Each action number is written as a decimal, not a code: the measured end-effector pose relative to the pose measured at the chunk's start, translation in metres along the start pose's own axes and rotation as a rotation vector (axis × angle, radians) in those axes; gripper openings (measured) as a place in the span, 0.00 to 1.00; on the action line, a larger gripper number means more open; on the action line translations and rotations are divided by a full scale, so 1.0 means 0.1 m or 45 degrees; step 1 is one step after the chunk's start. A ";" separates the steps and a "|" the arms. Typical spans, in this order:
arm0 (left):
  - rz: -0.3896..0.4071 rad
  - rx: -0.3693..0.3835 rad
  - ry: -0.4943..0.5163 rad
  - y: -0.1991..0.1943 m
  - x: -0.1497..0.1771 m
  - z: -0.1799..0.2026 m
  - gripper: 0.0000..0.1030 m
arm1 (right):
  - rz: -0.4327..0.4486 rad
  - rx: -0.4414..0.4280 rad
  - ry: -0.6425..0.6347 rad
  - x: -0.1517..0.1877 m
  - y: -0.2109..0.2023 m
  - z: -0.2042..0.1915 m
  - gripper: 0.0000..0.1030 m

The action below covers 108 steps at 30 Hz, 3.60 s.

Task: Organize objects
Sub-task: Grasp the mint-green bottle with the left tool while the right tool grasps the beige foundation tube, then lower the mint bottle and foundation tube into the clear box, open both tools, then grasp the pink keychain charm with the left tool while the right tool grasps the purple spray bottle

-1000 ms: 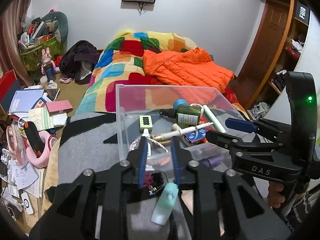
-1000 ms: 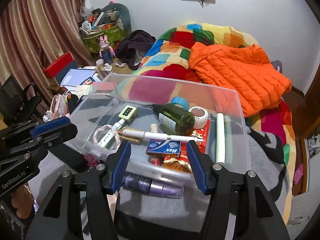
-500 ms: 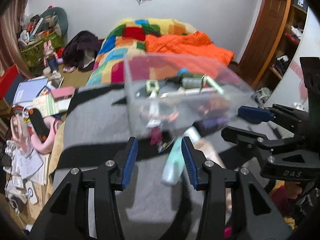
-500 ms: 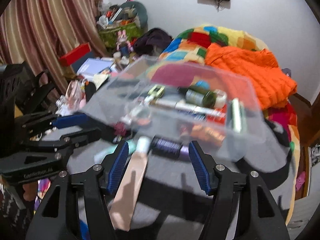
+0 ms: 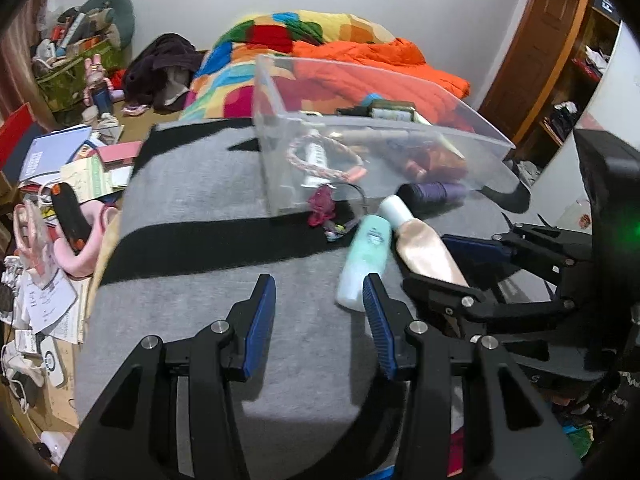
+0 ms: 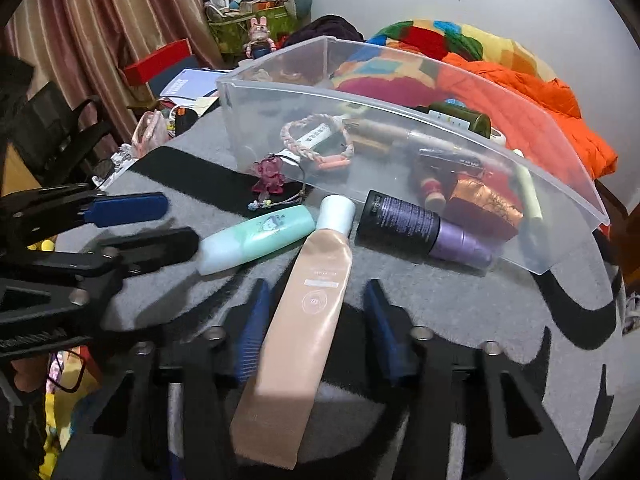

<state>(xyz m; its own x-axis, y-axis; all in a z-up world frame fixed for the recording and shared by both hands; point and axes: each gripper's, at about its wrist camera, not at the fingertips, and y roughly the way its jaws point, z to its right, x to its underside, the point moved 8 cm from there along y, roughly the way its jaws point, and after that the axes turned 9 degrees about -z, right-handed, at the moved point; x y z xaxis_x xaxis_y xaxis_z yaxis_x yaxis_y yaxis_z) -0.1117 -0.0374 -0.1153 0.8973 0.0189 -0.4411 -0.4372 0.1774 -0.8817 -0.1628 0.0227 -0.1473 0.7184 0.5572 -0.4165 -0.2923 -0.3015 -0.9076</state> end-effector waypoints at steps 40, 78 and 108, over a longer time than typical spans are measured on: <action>0.258 0.043 0.084 -0.55 -0.39 0.43 0.23 | 0.296 -0.049 0.136 -0.09 -1.03 0.62 0.07; 0.209 -0.064 0.038 -0.30 -1.03 0.18 0.28 | 0.251 0.243 0.023 -0.97 -0.73 0.71 0.52; -0.109 -0.158 0.059 0.47 -0.49 0.17 0.46 | 0.026 0.058 0.108 -0.18 -0.10 0.87 0.60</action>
<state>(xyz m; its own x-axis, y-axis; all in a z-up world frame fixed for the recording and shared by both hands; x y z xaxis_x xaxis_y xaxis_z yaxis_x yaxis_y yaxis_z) -0.1751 -0.0138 -0.1323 0.9289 -0.0373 -0.3685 -0.3663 0.0537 -0.9289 -0.2277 0.0825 -0.1352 0.7622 0.4835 -0.4303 -0.3342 -0.2753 -0.9014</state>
